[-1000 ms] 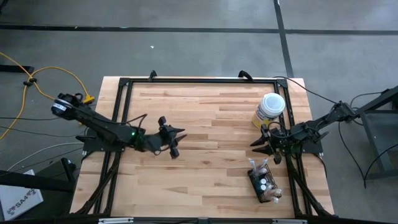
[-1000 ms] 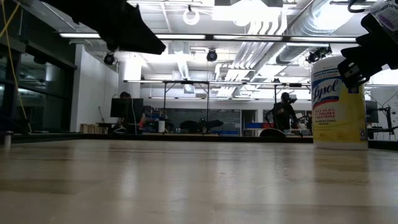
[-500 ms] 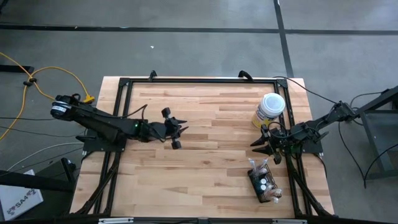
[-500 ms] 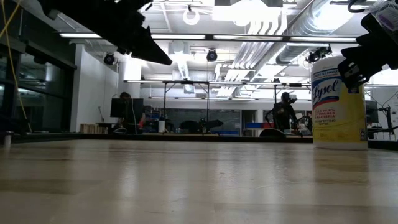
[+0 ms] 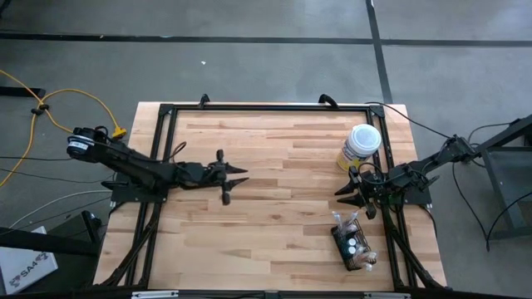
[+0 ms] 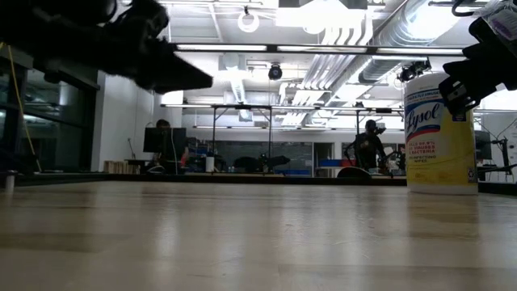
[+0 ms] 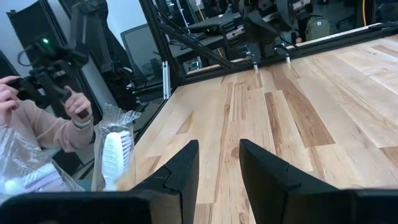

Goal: Pick & Place toothbrushing station
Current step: Return to home position

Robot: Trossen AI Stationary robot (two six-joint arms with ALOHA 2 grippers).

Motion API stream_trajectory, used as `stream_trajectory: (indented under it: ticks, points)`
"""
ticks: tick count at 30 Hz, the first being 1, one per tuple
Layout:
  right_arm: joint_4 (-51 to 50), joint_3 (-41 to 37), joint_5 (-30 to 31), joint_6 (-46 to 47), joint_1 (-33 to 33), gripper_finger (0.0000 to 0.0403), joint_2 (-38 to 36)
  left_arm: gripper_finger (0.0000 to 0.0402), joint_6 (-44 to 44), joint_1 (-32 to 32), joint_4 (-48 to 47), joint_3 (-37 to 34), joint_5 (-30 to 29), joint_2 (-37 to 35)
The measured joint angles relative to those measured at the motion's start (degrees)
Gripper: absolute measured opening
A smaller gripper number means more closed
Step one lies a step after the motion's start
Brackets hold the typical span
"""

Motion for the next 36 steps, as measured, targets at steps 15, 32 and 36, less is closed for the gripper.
stream_trajectory:
  ticks: [15, 32, 36]
  points:
    - [0.02, 0.0, 0.0, 0.0, 0.0, 0.0106, 0.0, 0.0108, 1.11, -1.26, -3.71, -12.96, 2.59, -19.33]
    - [0.04, 0.0, 0.0, 0.02, -0.02, 0.0107, 0.0, 0.0108, 1.17, -4.54, -14.36, -21.35, 5.54, -41.12]
    - [0.03, -0.01, 0.0, 0.02, -0.02, 0.0107, 0.0, 0.0108, 2.86, -5.34, -15.6, -21.4, 8.74, -41.44]
